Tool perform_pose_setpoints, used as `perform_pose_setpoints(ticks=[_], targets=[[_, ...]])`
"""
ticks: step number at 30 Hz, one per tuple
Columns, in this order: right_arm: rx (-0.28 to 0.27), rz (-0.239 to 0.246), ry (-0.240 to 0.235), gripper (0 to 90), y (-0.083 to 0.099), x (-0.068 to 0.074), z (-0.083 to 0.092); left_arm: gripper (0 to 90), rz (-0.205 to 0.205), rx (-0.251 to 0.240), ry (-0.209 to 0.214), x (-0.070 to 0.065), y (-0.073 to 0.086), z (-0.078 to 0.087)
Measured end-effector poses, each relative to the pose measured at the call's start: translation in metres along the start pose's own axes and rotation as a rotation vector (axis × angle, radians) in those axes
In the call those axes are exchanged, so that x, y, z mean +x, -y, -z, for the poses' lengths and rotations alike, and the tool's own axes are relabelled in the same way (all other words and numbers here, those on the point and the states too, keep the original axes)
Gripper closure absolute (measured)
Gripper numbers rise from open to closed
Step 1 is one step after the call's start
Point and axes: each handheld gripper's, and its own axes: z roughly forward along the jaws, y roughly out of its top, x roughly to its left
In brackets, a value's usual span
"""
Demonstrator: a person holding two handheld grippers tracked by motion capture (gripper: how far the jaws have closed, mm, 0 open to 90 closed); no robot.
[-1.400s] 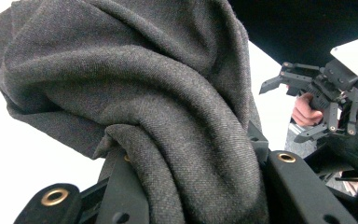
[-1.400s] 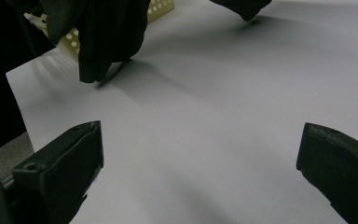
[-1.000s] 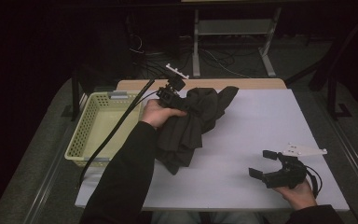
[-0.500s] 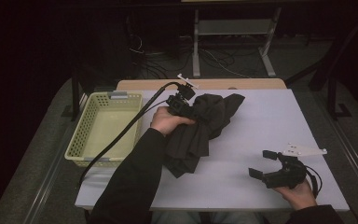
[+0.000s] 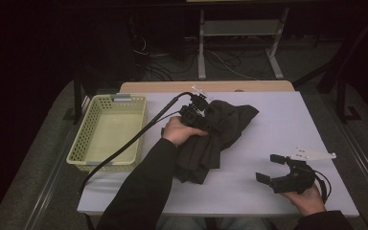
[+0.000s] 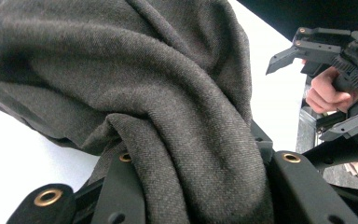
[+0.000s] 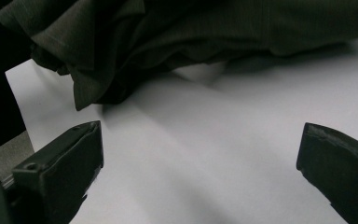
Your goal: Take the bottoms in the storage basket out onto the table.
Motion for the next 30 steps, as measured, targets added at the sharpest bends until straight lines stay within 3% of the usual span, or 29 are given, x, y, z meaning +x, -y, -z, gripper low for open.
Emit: perform_pose_setpoints(ticks=[17, 23, 25, 30], targets=[[-0.001, -0.003, 0.002, 0.0, 0.000, 0.000, 0.001, 56.9, -0.032, 0.005, 0.036, -0.014, 0.014, -0.036], [0.001, 0.000, 0.003, 0.1, 0.000, 0.000, 0.001, 52.4, -0.051, 0.001, 0.028, -0.020, 0.018, -0.044], [0.004, 0.004, 0.004, 0.0, 0.000, 0.000, 0.001, 50.8, -0.041, -0.003, 0.029, -0.022, 0.019, -0.045], [0.003, 0.004, 0.004, 0.0, 0.001, 0.000, 0.001, 45.7, -0.080, -0.010, 0.012, -0.027, 0.023, -0.048]])
